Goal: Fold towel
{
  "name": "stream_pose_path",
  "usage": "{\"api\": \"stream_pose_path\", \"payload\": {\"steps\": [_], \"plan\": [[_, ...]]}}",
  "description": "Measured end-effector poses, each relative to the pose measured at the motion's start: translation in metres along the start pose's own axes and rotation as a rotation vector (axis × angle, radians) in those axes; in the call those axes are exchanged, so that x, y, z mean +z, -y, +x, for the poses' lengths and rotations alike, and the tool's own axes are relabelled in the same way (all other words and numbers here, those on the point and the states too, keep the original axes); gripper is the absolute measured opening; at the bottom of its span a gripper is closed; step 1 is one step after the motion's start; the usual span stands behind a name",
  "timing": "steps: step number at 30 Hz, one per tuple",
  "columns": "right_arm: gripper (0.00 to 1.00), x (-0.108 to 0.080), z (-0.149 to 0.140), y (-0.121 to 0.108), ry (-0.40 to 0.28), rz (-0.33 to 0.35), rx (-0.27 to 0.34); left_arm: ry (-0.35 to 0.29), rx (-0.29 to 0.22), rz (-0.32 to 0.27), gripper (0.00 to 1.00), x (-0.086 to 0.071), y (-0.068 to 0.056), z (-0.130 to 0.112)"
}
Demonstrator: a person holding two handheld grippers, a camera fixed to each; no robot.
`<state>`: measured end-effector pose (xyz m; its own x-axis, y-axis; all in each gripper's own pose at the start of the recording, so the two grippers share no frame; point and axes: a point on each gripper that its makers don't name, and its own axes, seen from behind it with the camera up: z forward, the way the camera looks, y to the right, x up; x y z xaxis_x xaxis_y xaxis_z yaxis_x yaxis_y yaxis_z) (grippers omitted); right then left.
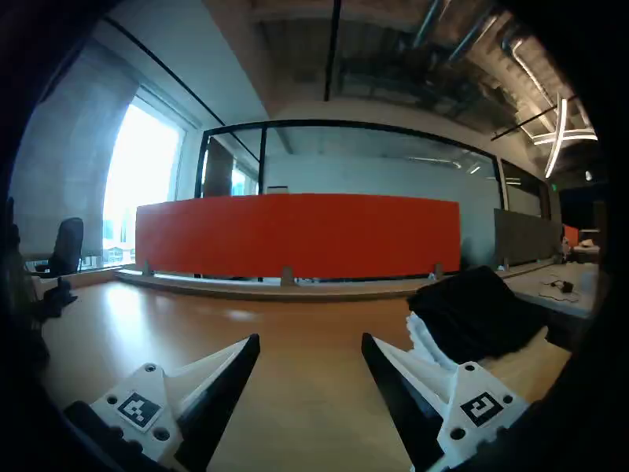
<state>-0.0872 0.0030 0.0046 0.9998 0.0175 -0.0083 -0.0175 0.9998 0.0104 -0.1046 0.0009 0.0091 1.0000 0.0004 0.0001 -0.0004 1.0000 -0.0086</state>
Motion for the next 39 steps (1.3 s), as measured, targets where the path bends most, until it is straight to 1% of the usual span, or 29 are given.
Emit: {"api": "stream_pose_path", "payload": {"steps": [39], "plan": [[1.0, -0.0013, 0.0011, 0.003, 0.0, 0.002, 0.0, 0.001, 0.0, 0.0, 0.93, -0.0006, 0.0001, 0.0022]]}}
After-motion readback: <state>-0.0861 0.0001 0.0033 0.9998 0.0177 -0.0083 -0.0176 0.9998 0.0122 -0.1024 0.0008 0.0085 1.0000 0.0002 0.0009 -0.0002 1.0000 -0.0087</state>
